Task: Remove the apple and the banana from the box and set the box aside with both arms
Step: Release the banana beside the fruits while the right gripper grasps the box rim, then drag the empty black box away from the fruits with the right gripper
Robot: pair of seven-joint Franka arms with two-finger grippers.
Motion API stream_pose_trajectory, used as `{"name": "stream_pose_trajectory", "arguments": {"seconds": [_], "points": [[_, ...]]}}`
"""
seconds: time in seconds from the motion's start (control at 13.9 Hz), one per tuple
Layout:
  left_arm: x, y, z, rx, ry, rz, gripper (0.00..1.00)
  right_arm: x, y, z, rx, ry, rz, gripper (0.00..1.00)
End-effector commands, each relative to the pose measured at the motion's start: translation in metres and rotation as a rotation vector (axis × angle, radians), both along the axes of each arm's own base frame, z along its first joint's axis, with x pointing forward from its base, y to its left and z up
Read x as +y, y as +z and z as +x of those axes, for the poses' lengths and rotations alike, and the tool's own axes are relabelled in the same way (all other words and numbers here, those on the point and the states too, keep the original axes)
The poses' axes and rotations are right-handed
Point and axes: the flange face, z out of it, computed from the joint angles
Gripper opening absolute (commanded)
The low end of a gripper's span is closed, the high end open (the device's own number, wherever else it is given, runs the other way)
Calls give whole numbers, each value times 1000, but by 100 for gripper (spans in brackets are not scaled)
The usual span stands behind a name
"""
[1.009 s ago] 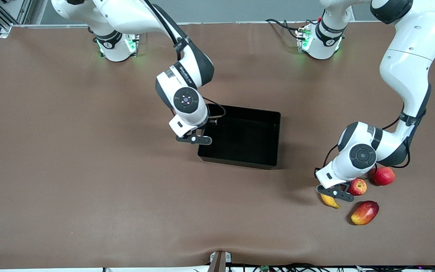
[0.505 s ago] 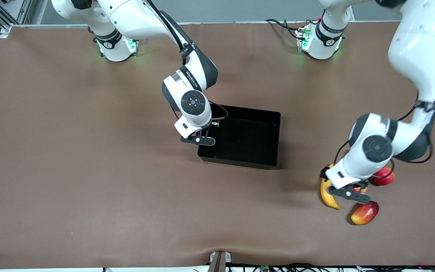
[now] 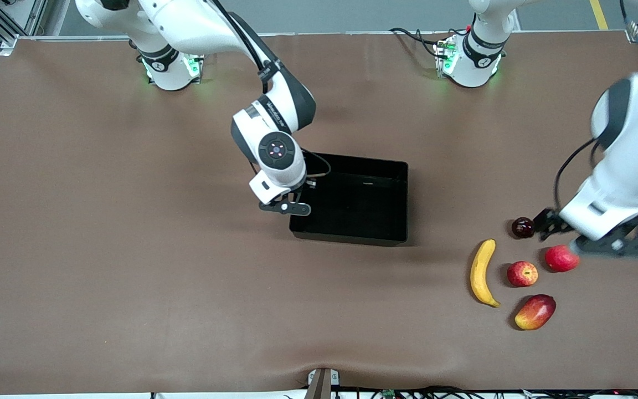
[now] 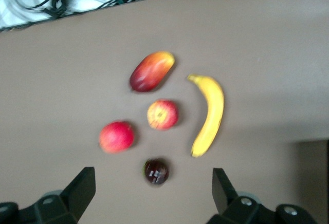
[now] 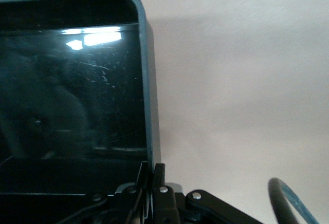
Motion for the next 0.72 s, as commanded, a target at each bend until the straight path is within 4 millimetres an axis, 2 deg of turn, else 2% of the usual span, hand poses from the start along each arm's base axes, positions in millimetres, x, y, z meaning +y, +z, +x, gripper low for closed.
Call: {"name": "stream_pose_trajectory", "arguments": {"seconds": [0.0, 0.14, 0.22, 0.43, 0.5, 0.58, 0.65], "points": [[8, 49, -43, 32, 66, -33, 100, -51, 64, 22, 1, -42, 30, 0], [21, 71, -60, 39, 107, -68, 100, -93, 95, 33, 52, -57, 68, 0], [22, 74, -65, 56, 95, -62, 100, -114, 111, 38, 58, -33, 82, 0], [16, 90, -82, 82, 82, -100, 100, -175, 147, 50, 78, -35, 105, 0], [21, 98, -87, 71, 96, -111, 100, -193, 156, 51, 86, -41, 108, 0], [14, 101, -90, 67, 84, -110, 100, -218, 164, 54, 93, -34, 118, 0], [17, 103, -91, 65, 90, -111, 100, -245, 174, 56, 94, -24, 131, 0]]}}
